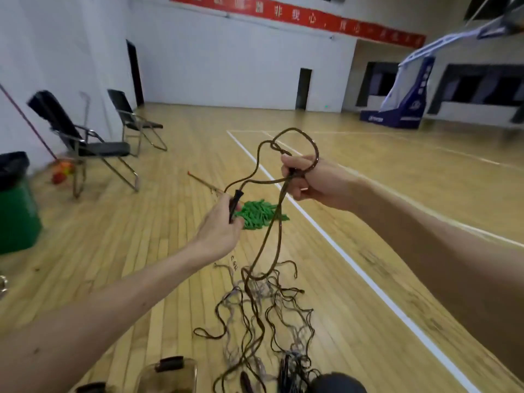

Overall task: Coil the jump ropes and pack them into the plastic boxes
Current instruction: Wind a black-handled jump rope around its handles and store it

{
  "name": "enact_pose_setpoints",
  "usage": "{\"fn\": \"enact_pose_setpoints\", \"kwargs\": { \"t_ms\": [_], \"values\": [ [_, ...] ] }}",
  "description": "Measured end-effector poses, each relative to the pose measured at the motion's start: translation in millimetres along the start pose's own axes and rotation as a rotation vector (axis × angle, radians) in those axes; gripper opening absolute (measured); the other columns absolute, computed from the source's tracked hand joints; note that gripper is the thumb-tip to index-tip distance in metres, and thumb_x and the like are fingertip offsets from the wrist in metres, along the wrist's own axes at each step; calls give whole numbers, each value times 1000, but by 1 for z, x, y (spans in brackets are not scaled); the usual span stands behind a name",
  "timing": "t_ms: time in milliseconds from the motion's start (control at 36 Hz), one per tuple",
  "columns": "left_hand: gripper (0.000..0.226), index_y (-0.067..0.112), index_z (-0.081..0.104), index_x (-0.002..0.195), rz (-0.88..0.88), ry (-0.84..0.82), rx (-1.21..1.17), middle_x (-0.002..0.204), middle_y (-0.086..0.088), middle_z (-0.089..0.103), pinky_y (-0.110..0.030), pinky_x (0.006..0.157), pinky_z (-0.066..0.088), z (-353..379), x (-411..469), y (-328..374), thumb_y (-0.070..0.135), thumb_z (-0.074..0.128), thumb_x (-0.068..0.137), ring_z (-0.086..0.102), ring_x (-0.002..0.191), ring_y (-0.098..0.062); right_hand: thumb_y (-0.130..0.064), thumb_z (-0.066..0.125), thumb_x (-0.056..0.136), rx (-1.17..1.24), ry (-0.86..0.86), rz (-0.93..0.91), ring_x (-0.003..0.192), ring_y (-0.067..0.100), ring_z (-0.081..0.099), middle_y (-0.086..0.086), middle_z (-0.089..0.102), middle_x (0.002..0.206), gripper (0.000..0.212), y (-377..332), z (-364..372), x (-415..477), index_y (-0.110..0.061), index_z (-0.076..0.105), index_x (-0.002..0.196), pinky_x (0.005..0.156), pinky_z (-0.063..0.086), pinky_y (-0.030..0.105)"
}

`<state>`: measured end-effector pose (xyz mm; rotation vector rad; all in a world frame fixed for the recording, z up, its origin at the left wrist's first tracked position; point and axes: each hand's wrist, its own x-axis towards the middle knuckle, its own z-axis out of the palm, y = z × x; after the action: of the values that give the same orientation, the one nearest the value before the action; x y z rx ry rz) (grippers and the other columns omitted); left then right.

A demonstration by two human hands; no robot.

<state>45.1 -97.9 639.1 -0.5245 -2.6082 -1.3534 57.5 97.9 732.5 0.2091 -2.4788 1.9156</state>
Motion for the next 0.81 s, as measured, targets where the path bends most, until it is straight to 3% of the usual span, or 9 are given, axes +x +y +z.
{"fn": "enact_pose_setpoints", "kwargs": {
  "t_ms": [56, 111, 194, 306, 389, 472, 583, 667, 806],
  "values": [
    [31, 24, 41, 126, 61, 51, 26, 121, 5, 54, -23, 77, 46, -8, 4, 11, 28, 57, 100, 55, 104, -15, -31, 49, 106, -31, 2, -42, 45, 12, 42, -2, 32, 52, 34, -35, -10, -11, -15, 54, 77, 54, 37, 25],
    [59, 23, 33, 138, 73, 123, 46, 141, -3, 45, -37, 98, 46, -18, 9, 25, 38, 67, 93, 50, 124, -22, -32, 48, 107, -48, 11, -82, 47, 13, 40, -1, 32, 55, 34, -67, -22, -24, -15, 53, 78, 55, 38, 26],
    [92, 29, 22, 145, 16, 199, 33, 153, -6, 32, -42, 103, 40, -24, 16, 41, 50, 80, 77, 43, 133, -28, -29, 43, 108, -80, -6, -124, 54, 14, 37, 1, 33, 62, 31, -100, -32, -37, -14, 53, 83, 57, 35, 28],
    [119, 26, 6, 156, 52, 128, -63, 162, -4, 19, -31, 109, 27, -6, 21, 63, 56, 82, 70, 28, 145, -23, -33, 43, 108, -152, -9, -182, 55, 16, 37, 3, 30, 65, 33, -133, -53, -51, -12, 54, 85, 58, 37, 28],
    [98, 27, 25, 152, -91, 78, -115, 152, -1, 41, -38, 111, 35, 13, 32, 77, 50, 81, 75, 41, 139, -23, -34, 44, 107, -186, -11, -210, 55, 16, 39, 2, 32, 63, 35, -153, -68, -63, -13, 55, 81, 60, 39, 28],
    [26, 22, 64, 109, -134, -32, -91, 110, 3, 69, -28, 92, 48, 30, 32, 82, 42, 67, 93, 62, 103, -13, -35, 44, 107, -199, 9, -207, 55, 15, 41, -1, 36, 61, 34, -157, -82, -72, -13, 56, 82, 62, 41, 28],
    [38, 11, 66, 77, -46, -95, -178, 68, 0, 70, -17, 65, 45, 29, 22, 78, 29, 46, 105, 58, 55, 0, -34, 45, 106, -237, 85, -163, 56, 15, 41, 0, 42, 63, 35, -145, -102, -74, -11, 57, 83, 62, 39, 29],
    [38, 13, 59, 75, -81, -94, -136, 57, 1, 60, -33, 68, 50, 10, 23, 68, 32, 45, 105, 57, 54, -8, -34, 48, 105, -425, 231, -106, 56, 14, 45, 4, 49, 69, 36, -120, -112, -67, -6, 63, 87, 56, 40, 26],
    [30, 14, 52, 77, -130, -164, -199, 55, 1, 45, -23, 47, 34, -31, 14, 71, 26, 47, 104, 42, 45, -9, -31, 44, 107, -551, 304, 53, 65, 20, 46, 11, 56, 79, 40, -55, -102, -39, -4, 70, 93, 61, 38, 34]
  ]
}}
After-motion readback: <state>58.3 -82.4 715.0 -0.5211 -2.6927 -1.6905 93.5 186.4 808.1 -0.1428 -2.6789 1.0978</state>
